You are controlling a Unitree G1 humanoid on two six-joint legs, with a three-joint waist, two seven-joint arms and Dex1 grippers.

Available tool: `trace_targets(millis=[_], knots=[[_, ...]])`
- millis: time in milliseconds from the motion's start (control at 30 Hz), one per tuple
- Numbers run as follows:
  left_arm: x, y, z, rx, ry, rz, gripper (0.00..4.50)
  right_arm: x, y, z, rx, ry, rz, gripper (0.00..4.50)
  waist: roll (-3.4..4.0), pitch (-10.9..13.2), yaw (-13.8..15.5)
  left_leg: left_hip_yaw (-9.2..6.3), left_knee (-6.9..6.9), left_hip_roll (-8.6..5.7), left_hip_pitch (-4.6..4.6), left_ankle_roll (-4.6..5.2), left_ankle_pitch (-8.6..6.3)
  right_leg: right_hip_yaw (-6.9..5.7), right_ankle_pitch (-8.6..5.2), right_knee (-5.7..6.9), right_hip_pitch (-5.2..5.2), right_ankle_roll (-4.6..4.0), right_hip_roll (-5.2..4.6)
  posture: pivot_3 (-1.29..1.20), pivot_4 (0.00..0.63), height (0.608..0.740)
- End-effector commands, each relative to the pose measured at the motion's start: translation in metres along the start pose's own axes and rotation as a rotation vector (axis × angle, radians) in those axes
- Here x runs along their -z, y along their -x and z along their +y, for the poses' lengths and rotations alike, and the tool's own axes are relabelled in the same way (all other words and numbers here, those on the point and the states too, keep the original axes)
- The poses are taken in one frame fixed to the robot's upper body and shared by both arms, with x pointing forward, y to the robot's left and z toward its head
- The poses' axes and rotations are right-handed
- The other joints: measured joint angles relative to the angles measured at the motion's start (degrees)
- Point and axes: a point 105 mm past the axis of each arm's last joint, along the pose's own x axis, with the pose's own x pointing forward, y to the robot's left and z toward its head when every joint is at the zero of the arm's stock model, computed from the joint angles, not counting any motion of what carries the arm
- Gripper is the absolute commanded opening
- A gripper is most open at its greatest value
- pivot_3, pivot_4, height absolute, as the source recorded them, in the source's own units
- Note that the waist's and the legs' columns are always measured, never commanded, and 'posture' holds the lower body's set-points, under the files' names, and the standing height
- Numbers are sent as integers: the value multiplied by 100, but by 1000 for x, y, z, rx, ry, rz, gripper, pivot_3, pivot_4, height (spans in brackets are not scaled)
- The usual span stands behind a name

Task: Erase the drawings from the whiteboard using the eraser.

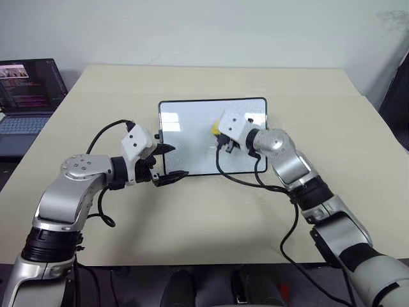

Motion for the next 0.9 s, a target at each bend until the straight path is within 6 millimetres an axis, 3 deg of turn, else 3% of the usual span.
trace_targets(millis=[33,133,267,367,600,700,800,900], knots=[[-12,6,1,-18,-37,-28,4500,18,7,-14,78,-19,67,1195,0,0,-2,0,0,-1,6,0,0,-1,1,3,3,1,-1,0,150,740],[-12,5,-1,-7,-34,-31,4500,16,12,-32,158,-25,58,1195,0,0,0,2,2,-3,11,2,4,-3,-1,5,6,5,2,0,150,740],[-13,3,-2,3,-33,-37,4500,31,16,-17,60,-42,109,1195,0,0,11,3,4,-3,14,3,6,-5,-8,4,13,19,2,0,150,740],[-13,3,-2,5,-32,-37,4500,31,16,-4,-7,-46,113,1195,-1,0,9,2,3,-3,13,3,5,-1,-6,1,13,16,2,0,150,740],[-13,2,-4,8,-31,-43,4500,-4,4,-36,162,-31,4,1195,1,1,-64,2,0,-1,25,4,5,2,-6,7,13,15,8,0,150,740],[-13,3,-4,4,-31,-44,4500,-9,-2,-41,168,-22,-7,1195,1,1,-63,2,0,-1,25,4,6,1,-6,7,13,16,10,0,150,740],[-13,5,-4,-1,-30,-44,4500,-3,-6,-35,118,-24,19,1195,1,1,-53,3,-4,-1,21,3,4,2,4,1,13,-3,8,0,150,740],[-13,6,-4,-9,-29,-44,4500,13,-7,-14,-11,-28,75,1195,1,1,-54,4,-4,0,18,3,3,4,4,-1,13,-4,4,0,150,740]])
